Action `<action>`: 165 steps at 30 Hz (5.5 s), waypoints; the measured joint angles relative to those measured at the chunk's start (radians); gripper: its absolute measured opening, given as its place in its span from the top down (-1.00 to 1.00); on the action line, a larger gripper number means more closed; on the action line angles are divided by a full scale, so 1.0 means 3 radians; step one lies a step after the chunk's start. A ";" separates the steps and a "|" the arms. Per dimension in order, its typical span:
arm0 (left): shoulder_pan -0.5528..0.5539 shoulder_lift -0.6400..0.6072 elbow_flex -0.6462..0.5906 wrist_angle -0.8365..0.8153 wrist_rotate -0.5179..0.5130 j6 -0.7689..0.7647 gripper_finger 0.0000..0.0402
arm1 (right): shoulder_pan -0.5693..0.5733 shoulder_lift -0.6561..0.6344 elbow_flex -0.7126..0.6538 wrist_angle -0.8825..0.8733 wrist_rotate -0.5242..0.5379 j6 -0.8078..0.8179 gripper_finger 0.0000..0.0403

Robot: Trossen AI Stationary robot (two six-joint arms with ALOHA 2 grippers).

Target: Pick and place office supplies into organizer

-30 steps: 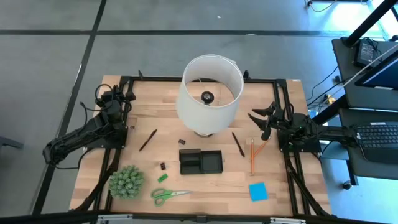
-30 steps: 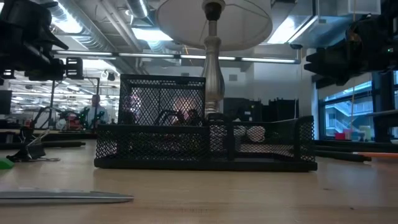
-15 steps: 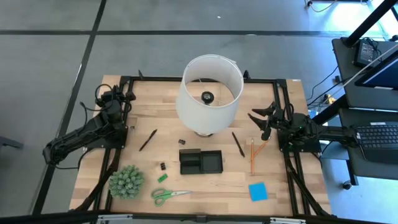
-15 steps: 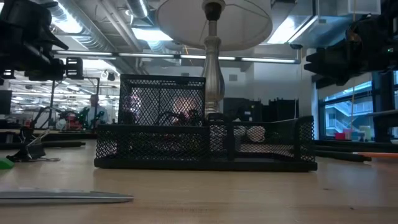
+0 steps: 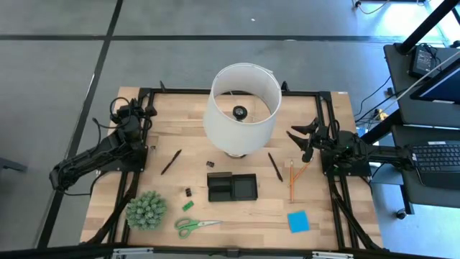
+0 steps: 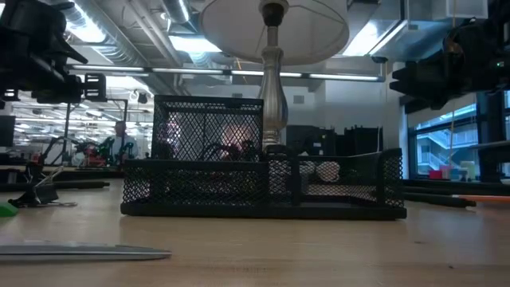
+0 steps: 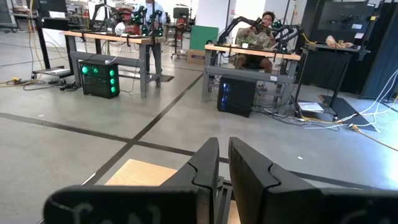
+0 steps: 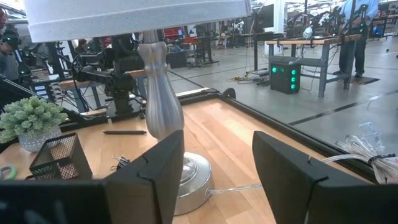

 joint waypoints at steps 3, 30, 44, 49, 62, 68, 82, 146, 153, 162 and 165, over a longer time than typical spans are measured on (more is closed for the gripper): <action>0.0001 0.0000 0.0000 0.0000 0.0000 0.0000 0.84 | -0.0001 0.0000 0.0000 0.0000 0.0000 -0.0003 0.04; 0.0001 0.0000 0.0000 0.0000 0.0000 0.0000 0.84 | -0.0001 0.0000 0.0001 0.0000 0.0000 -0.0001 0.04; 0.0001 -0.0001 0.0000 0.0000 -0.0001 0.0000 0.84 | -0.0001 -0.0001 0.0000 0.0001 -0.0001 0.0169 0.04; 0.0001 -0.0001 0.0000 0.0000 0.0000 0.0000 0.84 | -0.0001 0.0000 0.0000 0.0001 0.0000 0.0167 0.04; 0.0000 0.0000 0.0000 0.0000 0.0106 -0.0028 0.84 | -0.0001 -0.0001 0.0000 0.0001 0.0000 0.0251 0.04; 0.0001 -0.0001 0.0000 0.0000 0.0268 -0.0046 0.84 | -0.0001 0.0000 0.0001 0.0009 0.0121 0.0246 0.04; 0.0001 0.0000 0.0000 0.0000 0.0270 -0.0157 0.84 | -0.0001 -0.0001 0.0000 0.0013 0.0168 0.0160 0.04; -0.1025 0.4928 0.2938 -0.4354 0.3589 0.1424 0.10 | -0.0001 -0.0001 0.0001 0.0014 0.0186 0.0176 0.04; -0.1129 0.5309 0.2891 -0.4352 0.3588 0.1558 0.10 | -0.0001 -0.0001 0.0001 0.0014 0.0186 0.0233 0.04; -0.1130 0.5406 0.2521 -0.4161 0.3552 0.1579 0.10 | -0.0001 0.0000 0.0001 0.0019 0.0257 0.0262 0.04; -0.1133 0.5406 0.2427 -0.4043 0.3407 0.1598 0.10 | -0.0001 0.0000 0.0000 0.0020 0.0298 0.0262 0.04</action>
